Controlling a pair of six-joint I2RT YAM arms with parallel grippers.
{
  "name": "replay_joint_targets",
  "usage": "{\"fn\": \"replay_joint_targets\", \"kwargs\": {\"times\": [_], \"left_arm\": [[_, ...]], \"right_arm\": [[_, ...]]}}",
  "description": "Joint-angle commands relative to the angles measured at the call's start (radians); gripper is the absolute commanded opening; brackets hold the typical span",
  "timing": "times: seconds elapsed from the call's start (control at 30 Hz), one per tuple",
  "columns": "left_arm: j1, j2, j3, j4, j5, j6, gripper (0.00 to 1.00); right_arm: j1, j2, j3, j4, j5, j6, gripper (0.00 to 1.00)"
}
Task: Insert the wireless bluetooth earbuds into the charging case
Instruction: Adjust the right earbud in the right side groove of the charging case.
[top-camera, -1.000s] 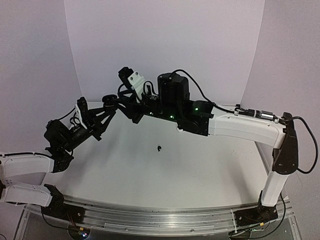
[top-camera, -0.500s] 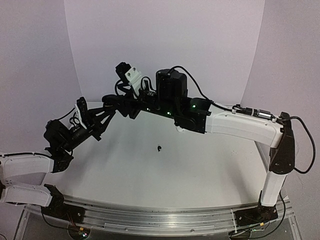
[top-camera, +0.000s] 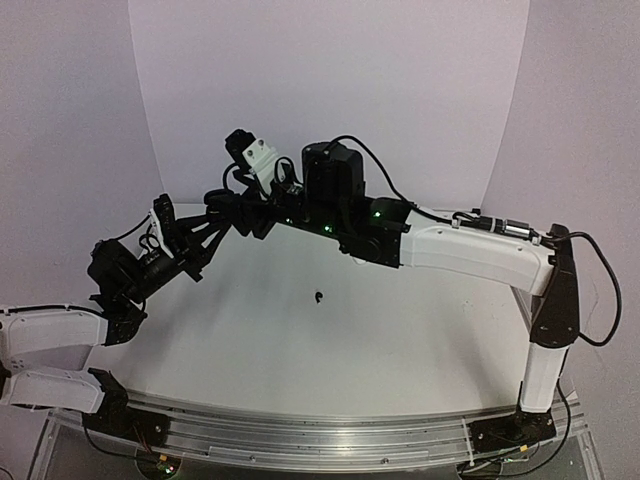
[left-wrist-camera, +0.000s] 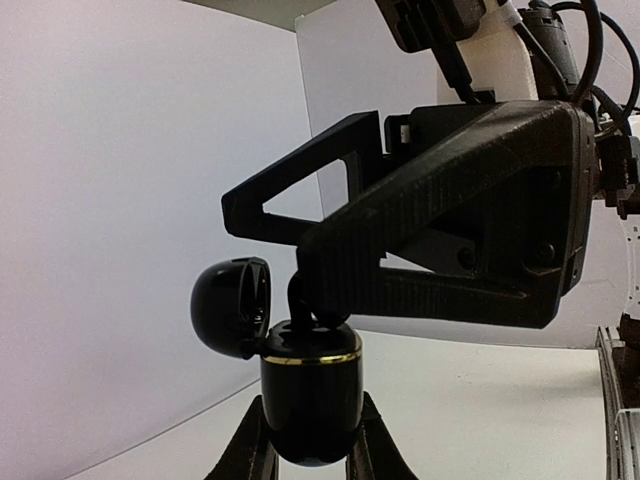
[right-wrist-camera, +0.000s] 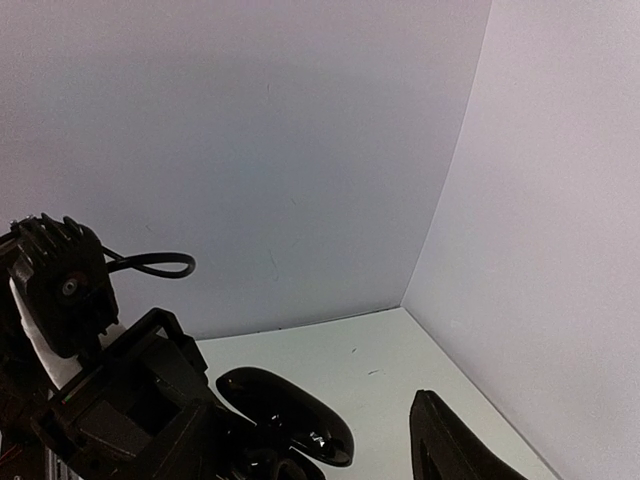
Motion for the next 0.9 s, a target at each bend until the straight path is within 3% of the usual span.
{"fn": "replay_joint_targets", "kwargs": {"times": [0.0,0.87], "left_arm": [[-0.005,-0.02,0.035,0.028,0.01,-0.008,0.0],[-0.005,-0.009,0.039,0.048,0.032,-0.003,0.0]], "right_arm": [[0.002,-0.001,0.046,0.022,0.02,0.002,0.64],[-0.017,0.015,0.058,0.015,0.043,0.032,0.64]]}}
